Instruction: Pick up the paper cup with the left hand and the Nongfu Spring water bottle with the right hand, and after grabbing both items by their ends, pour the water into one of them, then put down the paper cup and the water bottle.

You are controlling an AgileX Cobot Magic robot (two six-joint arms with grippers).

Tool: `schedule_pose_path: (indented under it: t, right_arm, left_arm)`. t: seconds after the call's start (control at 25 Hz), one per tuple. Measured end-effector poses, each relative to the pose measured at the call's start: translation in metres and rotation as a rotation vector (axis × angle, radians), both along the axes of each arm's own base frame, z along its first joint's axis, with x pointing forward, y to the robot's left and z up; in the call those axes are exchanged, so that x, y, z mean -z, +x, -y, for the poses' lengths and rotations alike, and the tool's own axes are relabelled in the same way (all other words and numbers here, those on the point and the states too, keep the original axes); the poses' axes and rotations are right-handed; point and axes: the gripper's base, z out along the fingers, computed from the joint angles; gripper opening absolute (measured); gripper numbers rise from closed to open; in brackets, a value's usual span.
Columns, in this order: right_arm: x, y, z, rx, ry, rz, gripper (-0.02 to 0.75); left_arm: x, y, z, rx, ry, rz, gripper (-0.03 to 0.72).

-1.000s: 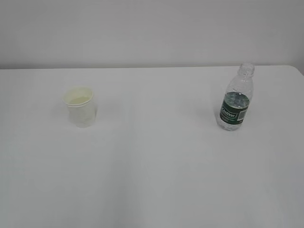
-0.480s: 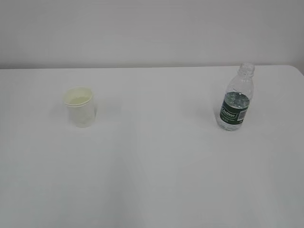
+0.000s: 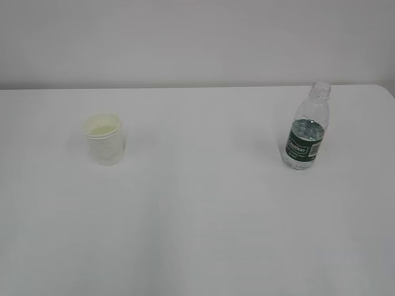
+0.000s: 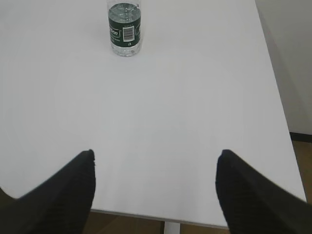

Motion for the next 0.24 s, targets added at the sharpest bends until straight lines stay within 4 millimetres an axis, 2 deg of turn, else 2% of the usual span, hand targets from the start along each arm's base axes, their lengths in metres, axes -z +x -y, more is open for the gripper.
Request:
schedule_pose_path:
  t: [0.24]
  right_arm:
    - [0.0,0.0,0.0,-0.001,-0.001,0.0,0.585]
  left_arm:
    - [0.0,0.0,0.0,0.0,0.0,0.0,0.484]
